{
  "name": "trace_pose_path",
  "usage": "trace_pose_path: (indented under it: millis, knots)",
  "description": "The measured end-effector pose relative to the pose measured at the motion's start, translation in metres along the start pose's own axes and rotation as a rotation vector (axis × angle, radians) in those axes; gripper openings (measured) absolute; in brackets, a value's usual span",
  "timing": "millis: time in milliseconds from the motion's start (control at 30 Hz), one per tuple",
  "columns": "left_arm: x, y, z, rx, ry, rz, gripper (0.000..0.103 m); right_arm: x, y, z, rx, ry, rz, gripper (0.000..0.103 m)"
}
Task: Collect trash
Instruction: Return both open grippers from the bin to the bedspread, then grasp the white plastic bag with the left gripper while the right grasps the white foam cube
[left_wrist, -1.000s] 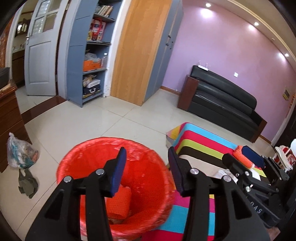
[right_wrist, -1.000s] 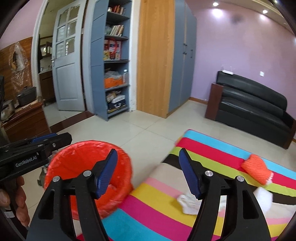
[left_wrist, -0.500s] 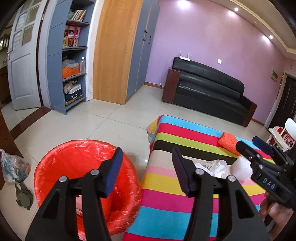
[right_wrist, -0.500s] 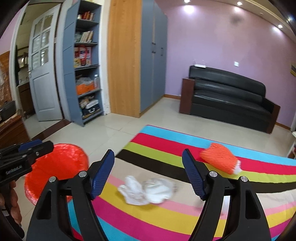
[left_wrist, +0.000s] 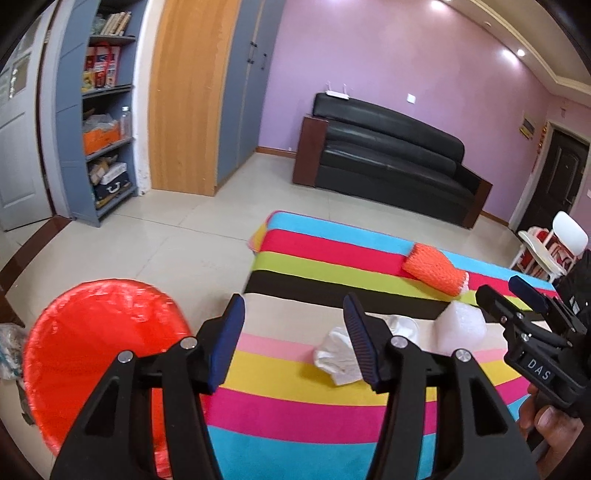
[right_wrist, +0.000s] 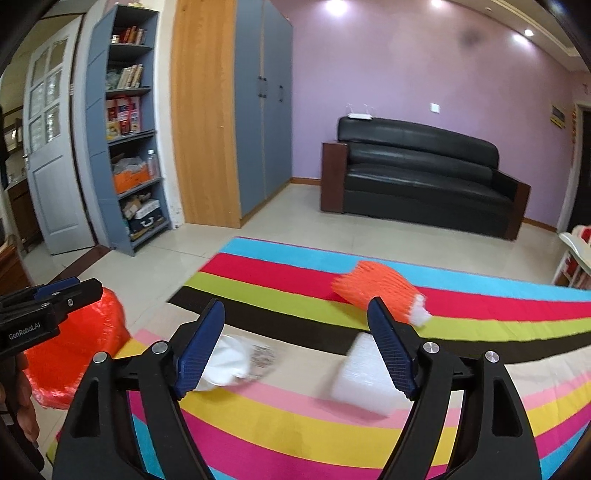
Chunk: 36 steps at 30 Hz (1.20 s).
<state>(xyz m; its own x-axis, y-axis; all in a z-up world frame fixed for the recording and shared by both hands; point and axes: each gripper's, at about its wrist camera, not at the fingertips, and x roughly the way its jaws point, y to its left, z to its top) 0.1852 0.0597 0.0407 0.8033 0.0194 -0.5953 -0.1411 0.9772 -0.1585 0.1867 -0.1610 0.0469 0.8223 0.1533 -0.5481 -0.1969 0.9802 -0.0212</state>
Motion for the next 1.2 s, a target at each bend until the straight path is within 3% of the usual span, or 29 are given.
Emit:
trace_pose_path:
  millis: [333, 967, 1100, 1200]
  knots:
    - [0.050, -0.012, -0.013, -0.052, 0.110, -0.051, 0.054, 0.026, -0.043, -0.014, 0.083, 0.056, -0.061, 0.075]
    - [0.104, -0.029, -0.046, -0.046, 0.295, -0.107, 0.052, 0.051, -0.049, -0.032, 0.089, 0.165, -0.078, 0.075]
    - [0.108, -0.033, -0.052, -0.026, 0.312, -0.113, 0.032, 0.056, -0.050, -0.035, 0.093, 0.187, -0.083, 0.075]
    - [0.108, -0.032, -0.054, -0.025, 0.313, -0.115, 0.026, 0.060, -0.049, -0.037, 0.090, 0.199, -0.082, 0.075]
